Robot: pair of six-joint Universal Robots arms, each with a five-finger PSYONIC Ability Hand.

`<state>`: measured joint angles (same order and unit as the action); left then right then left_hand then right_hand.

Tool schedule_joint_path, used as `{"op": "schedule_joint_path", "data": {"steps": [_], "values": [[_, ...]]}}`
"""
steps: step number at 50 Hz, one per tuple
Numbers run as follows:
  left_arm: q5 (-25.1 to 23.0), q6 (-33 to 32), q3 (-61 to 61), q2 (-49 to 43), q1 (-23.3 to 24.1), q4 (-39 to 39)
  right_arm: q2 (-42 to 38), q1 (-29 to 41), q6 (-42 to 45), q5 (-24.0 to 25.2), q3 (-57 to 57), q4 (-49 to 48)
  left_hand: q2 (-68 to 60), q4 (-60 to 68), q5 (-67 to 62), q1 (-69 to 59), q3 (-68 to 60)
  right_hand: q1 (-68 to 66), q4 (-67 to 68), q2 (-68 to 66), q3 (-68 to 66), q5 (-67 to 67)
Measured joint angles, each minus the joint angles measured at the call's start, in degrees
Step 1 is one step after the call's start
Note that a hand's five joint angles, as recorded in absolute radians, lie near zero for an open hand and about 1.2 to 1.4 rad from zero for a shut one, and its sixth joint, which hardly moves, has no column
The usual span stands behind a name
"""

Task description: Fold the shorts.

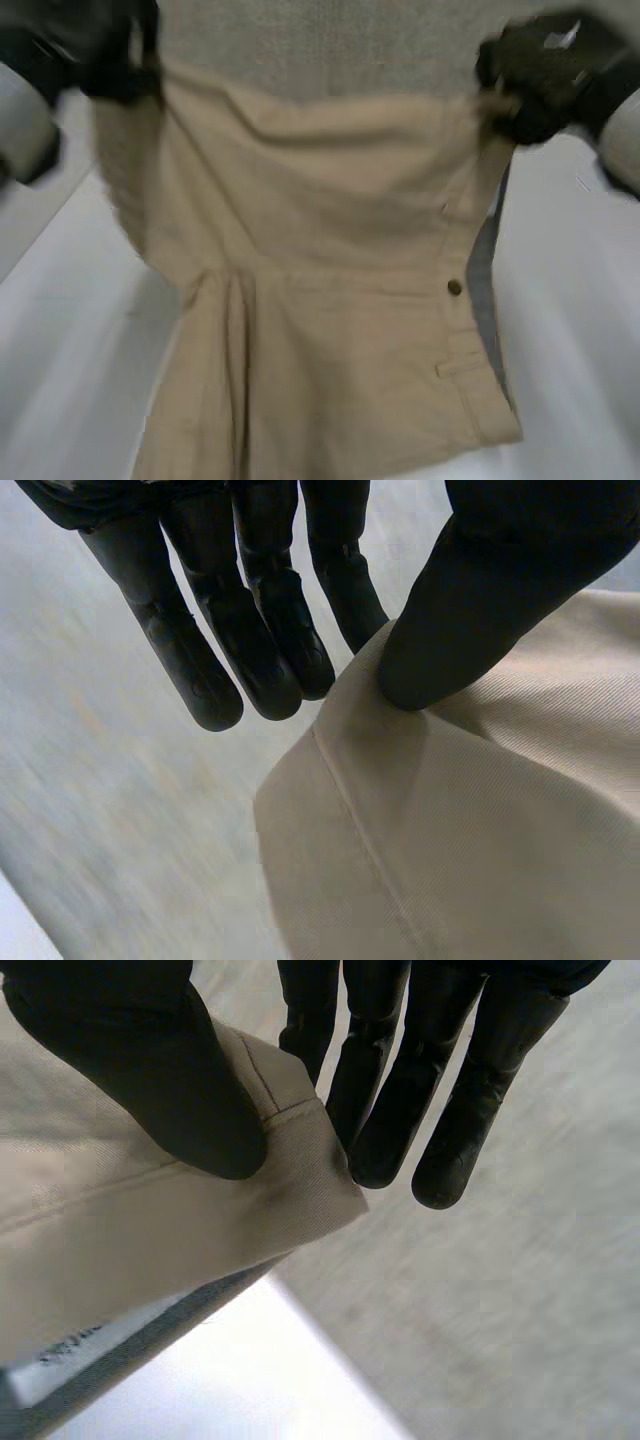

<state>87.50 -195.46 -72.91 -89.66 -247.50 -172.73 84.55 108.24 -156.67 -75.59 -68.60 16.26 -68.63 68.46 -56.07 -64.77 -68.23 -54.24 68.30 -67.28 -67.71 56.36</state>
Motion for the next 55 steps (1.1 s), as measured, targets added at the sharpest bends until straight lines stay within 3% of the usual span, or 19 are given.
{"op": "schedule_joint_path", "data": {"steps": [4,5,12,16,19,20,21,22,24,29,36,44,48,55], "values": [[-0.1,-0.3,0.2,-8.8,0.0,-0.5,-6.6,1.0,1.6,-0.1,-1.0,-0.6,0.0,0.0,0.0,0.0,0.0,-0.1,0.0,0.0,0.0,0.0],[-0.2,-0.5,1.3,-14.5,0.0,-1.7,-10.5,1.6,2.8,-0.2,-0.9,-1.5,0.0,0.0,0.0,0.0,0.0,-0.2,0.0,0.0,0.0,0.0],[-0.2,-1.9,6.5,-26.6,-0.1,-8.5,-19.7,2.9,4.8,-2.9,2.1,-9.3,0.0,0.0,0.0,0.0,0.0,-0.2,0.0,0.0,0.0,0.0],[-0.1,-4.3,14.2,-36.2,0.1,-20.9,-26.4,3.9,5.6,-8.3,5.6,-25.5,-0.1,0.0,0.0,0.0,0.0,-0.2,0.0,0.0,0.0,0.0],[-0.2,-4.9,16.6,-38.9,0.2,-25.1,-28.0,4.1,5.9,-9.6,6.2,-30.7,-0.1,0.0,0.0,0.0,0.0,-0.2,-0.2,0.1,0.1,-0.1],[-0.4,-5.5,19.3,-42.1,0.5,-29.8,-29.9,4.3,6.5,-10.7,6.9,-35.4,0.7,-0.6,0.1,0.0,0.6,-0.2,-0.2,0.1,0.1,-0.1],[-0.5,-5.8,20.8,-44.0,0.6,-32.3,-31.6,4.5,7.4,-11.2,7.6,-38.8,6.6,-5.6,3.6,4.1,5.3,15.7,-19.6,20.3,20.3,-17.1],[-0.5,-5.9,21.3,-44.5,0.6,-32.9,-32.1,4.5,7.7,-11.3,7.7,-39.6,6.6,-5.6,3.6,4.1,5.3,15.7,-19.6,20.3,20.3,-17.1],[-0.6,-6.9,23.4,-47.6,0.7,-36.3,-34.4,4.7,9.5,-11.6,8.5,-41.9,35.2,-34.0,31.7,36.4,34.5,38.2,-45.6,45.4,45.1,-42.8],[-0.8,-9.8,24.3,-50.7,0.8,-39.7,-36.3,4.9,12.5,-11.6,8.2,-42.4,55.4,-55.2,53.0,52.3,54.6,42.9,-55.3,54.9,55.6,-52.6],[-0.5,-11.8,16.3,-47.1,1.4,-40.7,-32.1,5.0,13.2,-11.6,2.7,-40.3,56.3,-56.0,53.1,52.3,55.3,42.9,-55.3,54.9,55.6,-52.6],[-0.2,-11.3,-3.9,-32.3,3.2,-38.3,-21.0,4.6,12.2,-9.4,-9.9,-32.7,56.3,-56.0,53.1,52.3,55.3,42.9,-55.3,54.9,55.6,-52.6],[-0.3,-10.4,-17.1,-22.8,4.5,-33.3,-16.7,4.1,10.8,-5.4,-16.3,-24.1,56.1,-55.9,52.9,52.1,55.2,42.9,-55.3,54.9,55.6,-52.6],[-0.2,-9.6,-28.3,-16.6,5.5,-24.8,-14.5,2.1,8.5,0.1,-23.3,-16.3,51.8,-51.6,49.3,47.6,51.6,42.9,-55.3,54.9,55.6,-52.6]]}}
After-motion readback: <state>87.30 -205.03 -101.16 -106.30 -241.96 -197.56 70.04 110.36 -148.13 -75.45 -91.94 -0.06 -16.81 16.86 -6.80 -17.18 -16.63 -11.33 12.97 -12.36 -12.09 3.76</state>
